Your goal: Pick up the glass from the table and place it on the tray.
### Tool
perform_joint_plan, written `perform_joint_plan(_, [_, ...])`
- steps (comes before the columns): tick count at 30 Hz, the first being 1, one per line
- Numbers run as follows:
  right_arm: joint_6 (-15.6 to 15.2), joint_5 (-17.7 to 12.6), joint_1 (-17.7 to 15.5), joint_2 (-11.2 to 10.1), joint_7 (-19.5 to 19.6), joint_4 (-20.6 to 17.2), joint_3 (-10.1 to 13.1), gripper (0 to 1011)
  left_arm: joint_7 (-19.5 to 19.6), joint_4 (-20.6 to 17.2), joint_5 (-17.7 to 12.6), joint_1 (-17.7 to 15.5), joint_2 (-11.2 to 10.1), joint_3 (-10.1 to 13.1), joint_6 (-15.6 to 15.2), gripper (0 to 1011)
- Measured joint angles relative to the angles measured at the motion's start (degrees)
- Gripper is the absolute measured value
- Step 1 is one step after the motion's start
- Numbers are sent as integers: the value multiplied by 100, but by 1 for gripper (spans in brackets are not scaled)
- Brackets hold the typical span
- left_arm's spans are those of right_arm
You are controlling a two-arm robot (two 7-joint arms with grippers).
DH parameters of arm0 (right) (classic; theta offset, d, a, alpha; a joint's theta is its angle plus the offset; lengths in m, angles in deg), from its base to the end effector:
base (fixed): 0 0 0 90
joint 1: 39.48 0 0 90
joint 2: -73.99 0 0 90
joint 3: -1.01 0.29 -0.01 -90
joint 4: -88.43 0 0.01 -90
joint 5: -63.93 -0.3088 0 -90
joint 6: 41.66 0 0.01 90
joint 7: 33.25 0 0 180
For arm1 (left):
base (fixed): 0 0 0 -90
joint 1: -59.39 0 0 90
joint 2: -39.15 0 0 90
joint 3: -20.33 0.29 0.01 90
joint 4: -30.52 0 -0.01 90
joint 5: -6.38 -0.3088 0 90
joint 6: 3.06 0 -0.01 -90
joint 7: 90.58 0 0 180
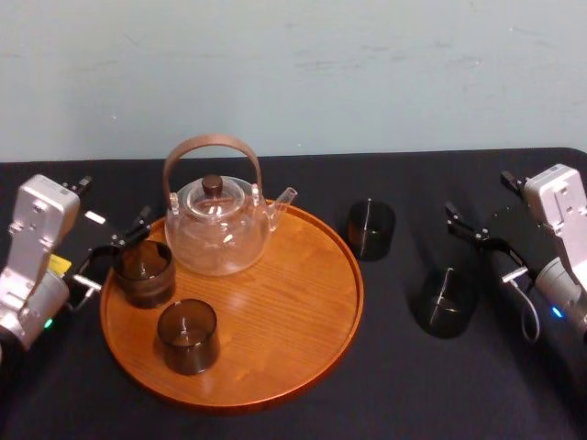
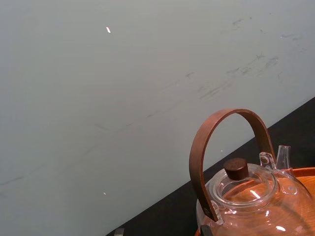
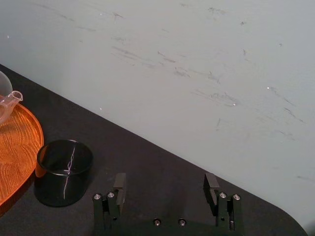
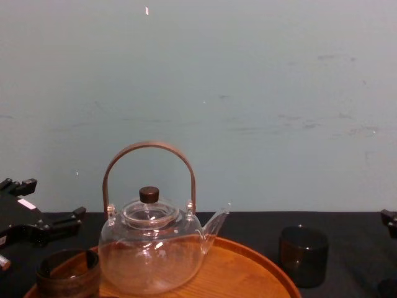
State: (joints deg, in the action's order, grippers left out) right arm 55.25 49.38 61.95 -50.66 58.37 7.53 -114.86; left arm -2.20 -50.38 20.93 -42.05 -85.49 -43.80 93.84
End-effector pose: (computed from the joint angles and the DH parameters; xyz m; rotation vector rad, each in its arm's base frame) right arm 0.3581 -0.0827 -0.3023 -0.3045 -0.2850 -1.2478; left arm 0.3581 0.0826 -0.3023 0.3044 -0.2850 1.2479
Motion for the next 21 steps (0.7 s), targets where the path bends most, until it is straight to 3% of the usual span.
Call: perform_joint_plan(21, [0, 0, 0, 0, 0, 0, 0, 1002, 0, 0, 0, 0, 0, 0, 0, 1001])
